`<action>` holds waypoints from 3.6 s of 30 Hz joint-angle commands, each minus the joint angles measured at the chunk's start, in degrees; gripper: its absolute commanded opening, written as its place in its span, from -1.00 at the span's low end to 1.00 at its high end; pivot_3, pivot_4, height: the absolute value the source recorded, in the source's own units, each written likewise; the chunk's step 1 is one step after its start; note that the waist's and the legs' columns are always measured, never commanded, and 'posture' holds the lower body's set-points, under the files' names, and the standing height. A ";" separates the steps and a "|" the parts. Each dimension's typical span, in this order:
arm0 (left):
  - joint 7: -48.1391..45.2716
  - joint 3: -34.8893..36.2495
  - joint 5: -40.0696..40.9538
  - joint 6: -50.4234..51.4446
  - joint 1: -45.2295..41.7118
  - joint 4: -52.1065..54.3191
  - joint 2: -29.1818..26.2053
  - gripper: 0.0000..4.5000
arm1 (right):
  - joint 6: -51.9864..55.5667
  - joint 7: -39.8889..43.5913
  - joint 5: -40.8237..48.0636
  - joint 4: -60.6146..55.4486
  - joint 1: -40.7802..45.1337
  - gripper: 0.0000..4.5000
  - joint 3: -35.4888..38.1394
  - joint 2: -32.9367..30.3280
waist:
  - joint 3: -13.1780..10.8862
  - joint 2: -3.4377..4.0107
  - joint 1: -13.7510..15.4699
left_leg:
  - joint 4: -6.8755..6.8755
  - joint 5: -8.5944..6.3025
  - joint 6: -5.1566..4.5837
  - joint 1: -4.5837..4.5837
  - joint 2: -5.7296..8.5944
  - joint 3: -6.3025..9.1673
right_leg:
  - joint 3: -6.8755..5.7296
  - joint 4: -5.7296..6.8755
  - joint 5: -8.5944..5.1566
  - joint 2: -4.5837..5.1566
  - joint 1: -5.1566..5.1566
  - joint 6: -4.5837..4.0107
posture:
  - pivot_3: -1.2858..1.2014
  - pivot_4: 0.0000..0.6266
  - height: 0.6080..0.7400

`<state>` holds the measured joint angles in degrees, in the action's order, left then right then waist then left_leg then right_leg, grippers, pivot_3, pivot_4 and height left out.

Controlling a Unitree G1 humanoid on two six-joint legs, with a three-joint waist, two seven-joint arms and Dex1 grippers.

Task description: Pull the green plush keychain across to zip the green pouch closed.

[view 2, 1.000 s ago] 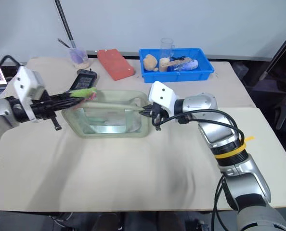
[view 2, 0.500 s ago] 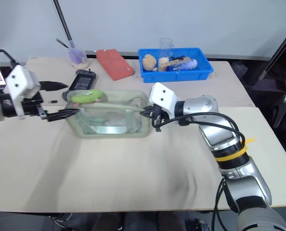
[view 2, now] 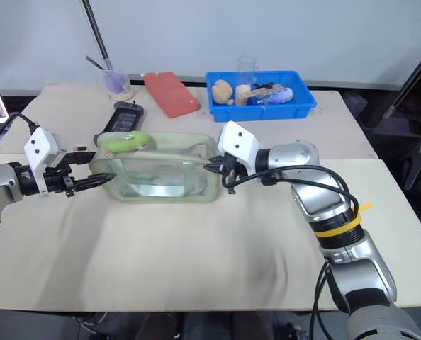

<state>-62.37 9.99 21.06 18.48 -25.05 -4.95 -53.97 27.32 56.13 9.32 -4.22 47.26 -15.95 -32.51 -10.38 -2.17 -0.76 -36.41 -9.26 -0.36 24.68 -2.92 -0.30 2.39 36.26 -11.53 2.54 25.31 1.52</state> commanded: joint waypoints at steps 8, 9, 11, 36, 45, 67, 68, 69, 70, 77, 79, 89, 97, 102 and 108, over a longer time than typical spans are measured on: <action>0.03 -0.29 -2.32 -3.80 -1.85 -1.85 0.55 -1.00 | 0.78 1.43 1.31 -3.78 0.74 -0.62 2.02 -1.11 | 0.00 0.00 0.05 | 0.00 0.00 0.00 0.00 0.00 0.01 | -0.01 0.00 -0.02 0.01 0.00 0.02 | 0.03 -0.52 1.00; -0.02 -0.37 -2.46 -3.90 -1.86 -1.86 0.62 -1.00 | 0.85 1.88 1.70 -3.95 0.91 -0.48 2.29 -1.37 | 0.00 0.00 0.05 | 0.00 0.00 0.00 0.00 0.00 0.00 | -0.01 0.00 -0.01 0.00 0.00 0.02 | 0.03 -0.52 1.00; -0.05 -0.38 -2.56 -4.00 -1.89 -1.86 0.75 -1.00 | 0.77 2.53 2.20 -3.90 1.57 -0.17 2.82 -1.93 | 0.00 0.00 0.03 | 0.00 0.00 0.00 0.00 0.00 0.00 | 0.00 -0.01 -0.01 0.01 -0.01 0.01 | 0.03 -0.52 1.00; 0.57 -1.21 -2.69 -2.98 -1.51 1.16 1.52 -1.00 | -14.24 -7.31 -7.97 24.47 22.96 0.35 -6.07 28.09 | 0.00 0.00 -0.08 | -0.01 0.01 0.00 0.01 -0.02 0.02 | -0.01 0.55 -0.04 -0.04 0.26 -0.30 | 0.03 -0.52 1.00; 0.94 -1.40 -2.47 -3.17 -1.71 1.36 2.07 -1.00 | -16.57 -7.64 -10.15 26.82 22.13 -0.98 -4.80 26.80 | 0.00 0.00 -0.07 | 0.00 0.00 0.00 0.00 -0.02 0.02 | -0.01 0.55 -0.05 -0.03 0.27 -0.30 | 0.03 -0.52 1.00; 0.01 -0.70 -3.54 -5.99 -1.97 -3.07 1.11 -1.00 | -0.96 -5.16 -6.87 10.65 9.78 -0.98 10.21 -4.39 | 0.00 0.01 -0.18 | 0.06 0.01 0.00 0.06 -0.01 -0.01 | 0.04 0.53 -0.11 -0.04 0.39 -0.27 | 0.03 -0.52 1.00; -0.12 -0.83 -3.65 -6.29 -2.42 -3.71 1.03 -1.00 | -0.81 -5.80 -6.92 11.60 8.40 -0.98 10.65 -5.34 | 0.00 0.01 -0.16 | 0.07 0.01 0.00 0.05 -0.01 -0.01 | 0.04 0.53 -0.13 -0.04 0.39 -0.27 | 0.03 -0.52 1.00; -0.21 -1.01 -3.81 -6.68 -2.87 -4.35 0.98 -1.00 | -1.11 -6.19 -6.99 12.71 6.51 -0.98 10.77 -6.08 | 0.00 0.00 -0.15 | 0.07 0.01 0.00 0.06 0.00 -0.01 | 0.04 0.52 -0.13 -0.04 0.39 -0.26 | 0.03 -0.52 1.00; -0.28 -1.20 -3.91 -6.96 -3.25 -4.85 0.99 -1.00 | -1.09 -6.18 -6.63 13.76 4.45 -0.98 10.82 -6.34 | 0.00 0.00 -0.12 | 0.07 0.01 0.00 0.06 0.00 -0.01 | 0.04 0.52 -0.14 -0.04 0.38 -0.26 | 0.03 -0.52 1.00; -0.95 -3.67 -4.75 -9.08 -5.43 -7.88 1.94 -1.00 | -4.39 -10.88 -4.81 19.39 -4.80 -0.98 9.53 2.13 | 0.01 -0.01 -0.43 | 0.05 0.01 -0.01 0.03 0.03 -0.02 | 0.09 0.53 -0.16 -0.06 0.34 -0.20 | 0.03 -0.52 1.00; -1.00 -4.09 -4.89 -9.29 -6.15 -8.28 2.27 -1.00 | -4.65 -12.32 -4.85 19.62 -6.11 -0.98 8.95 5.18 | 0.01 -0.01 -0.46 | 0.06 0.01 -0.01 -0.01 0.02 -0.01 | 0.11 0.58 -0.18 -0.08 0.33 -0.16 | 0.03 -0.52 1.00; -0.81 -4.21 -4.56 -8.79 -5.90 -6.74 3.31 -1.00 | 2.07 -16.33 0.63 14.35 -7.36 -0.98 11.28 14.98 | 0.01 0.00 -0.34 | 0.04 0.01 -0.01 0.00 0.02 0.00 | 0.10 0.60 -0.17 -0.07 0.30 -0.16 | 0.03 -0.52 1.00; -3.33 0.52 0.04 -3.37 -5.32 -6.53 0.05 -0.06 | 1.33 -3.15 2.95 10.78 -3.63 0.15 12.64 1.31 | -0.02 0.02 -0.24 | 0.03 0.01 -0.01 0.06 0.02 0.00 | 0.09 0.55 -0.21 -0.07 0.34 -0.09 | 0.03 -0.52 1.00; -5.90 7.82 3.96 3.21 -1.55 -5.97 -6.54 0.92 | 2.63 7.69 6.27 9.11 -1.40 0.89 14.63 -10.97 | -0.01 0.02 -0.61 | 0.14 0.01 -0.01 0.03 -0.01 -0.01 | 0.09 0.51 -0.26 -0.08 0.41 -0.09 | 0.03 -0.52 1.00; -4.98 15.98 5.80 9.97 4.39 -2.12 -12.57 1.00 | 10.35 13.30 12.53 0.23 -1.49 0.99 17.27 -19.13 | -0.02 0.03 -0.76 | 0.25 0.01 -0.01 0.03 -0.04 -0.02 | 0.09 0.55 -0.34 -0.06 0.55 -0.17 | 0.03 -0.52 1.00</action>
<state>-68.10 22.22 25.18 26.31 -20.72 -9.53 -64.44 34.78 67.99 18.91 0.83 44.72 -1.10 -49.95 -10.40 -2.14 -1.53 -36.15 -9.25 -0.36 24.70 -2.95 -0.32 2.47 36.84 -11.88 2.48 25.86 1.34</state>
